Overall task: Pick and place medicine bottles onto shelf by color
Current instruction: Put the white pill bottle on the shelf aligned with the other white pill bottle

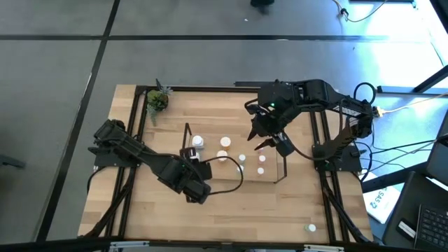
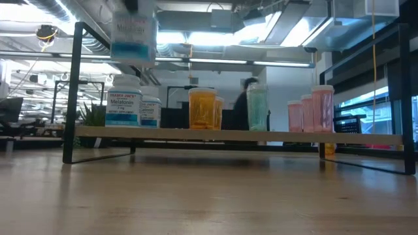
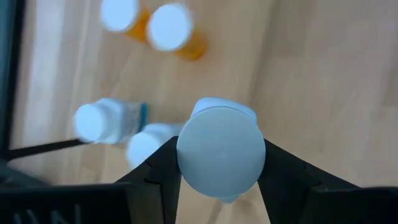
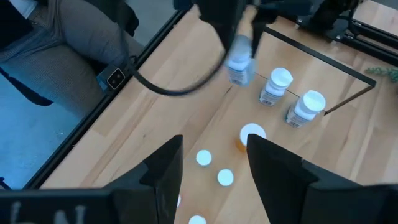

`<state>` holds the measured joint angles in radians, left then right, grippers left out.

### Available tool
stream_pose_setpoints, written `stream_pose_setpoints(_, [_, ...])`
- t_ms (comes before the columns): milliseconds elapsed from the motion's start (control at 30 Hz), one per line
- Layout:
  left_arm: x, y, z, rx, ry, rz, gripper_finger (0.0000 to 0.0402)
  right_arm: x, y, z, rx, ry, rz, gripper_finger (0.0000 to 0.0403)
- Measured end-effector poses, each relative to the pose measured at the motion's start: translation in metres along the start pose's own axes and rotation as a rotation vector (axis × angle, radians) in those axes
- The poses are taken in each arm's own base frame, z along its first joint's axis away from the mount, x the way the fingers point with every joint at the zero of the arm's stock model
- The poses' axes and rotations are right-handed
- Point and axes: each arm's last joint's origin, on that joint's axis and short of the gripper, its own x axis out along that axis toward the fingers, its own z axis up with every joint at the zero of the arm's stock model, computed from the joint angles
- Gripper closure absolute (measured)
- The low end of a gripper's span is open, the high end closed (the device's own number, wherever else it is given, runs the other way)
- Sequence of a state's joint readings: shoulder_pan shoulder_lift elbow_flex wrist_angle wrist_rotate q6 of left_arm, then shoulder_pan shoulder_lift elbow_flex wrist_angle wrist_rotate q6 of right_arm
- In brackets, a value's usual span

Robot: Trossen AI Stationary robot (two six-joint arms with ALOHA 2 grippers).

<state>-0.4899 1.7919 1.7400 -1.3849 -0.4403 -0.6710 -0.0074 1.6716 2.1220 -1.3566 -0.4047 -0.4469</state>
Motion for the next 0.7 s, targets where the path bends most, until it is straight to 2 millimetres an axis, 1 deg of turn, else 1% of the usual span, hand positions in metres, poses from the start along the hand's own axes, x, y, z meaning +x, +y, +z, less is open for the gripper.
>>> stream_pose_setpoints(133, [0.002, 0.009, -0.003, 0.006, 0.008, 0.014, 0.0244, 0.0, 0.0, 0.0, 0.001, 0.002, 0.001, 0.0223])
stream_pose_setpoints(267, [0.015, 0.011, -0.005, 0.057, 0.065, 0.003, 0.0244, 0.0, 0.0, 0.0, 0.002, 0.002, 0.001, 0.0223])
stream_pose_setpoints(400, [0.024, 0.014, -0.001, 0.082, 0.082, -0.043, 0.0244, 0.0, 0.0, 0.0, 0.002, 0.002, 0.001, 0.0223])
stream_pose_setpoints(567, [0.031, 0.015, 0.009, 0.088, 0.043, -0.121, 0.0244, 0.0, 0.0, 0.0, 0.002, 0.002, 0.001, 0.0223])
stream_pose_setpoints(700, [0.033, 0.014, 0.008, 0.052, 0.056, -0.143, 0.0244, 0.0, 0.0, 0.0, 0.002, 0.002, 0.001, 0.0223])
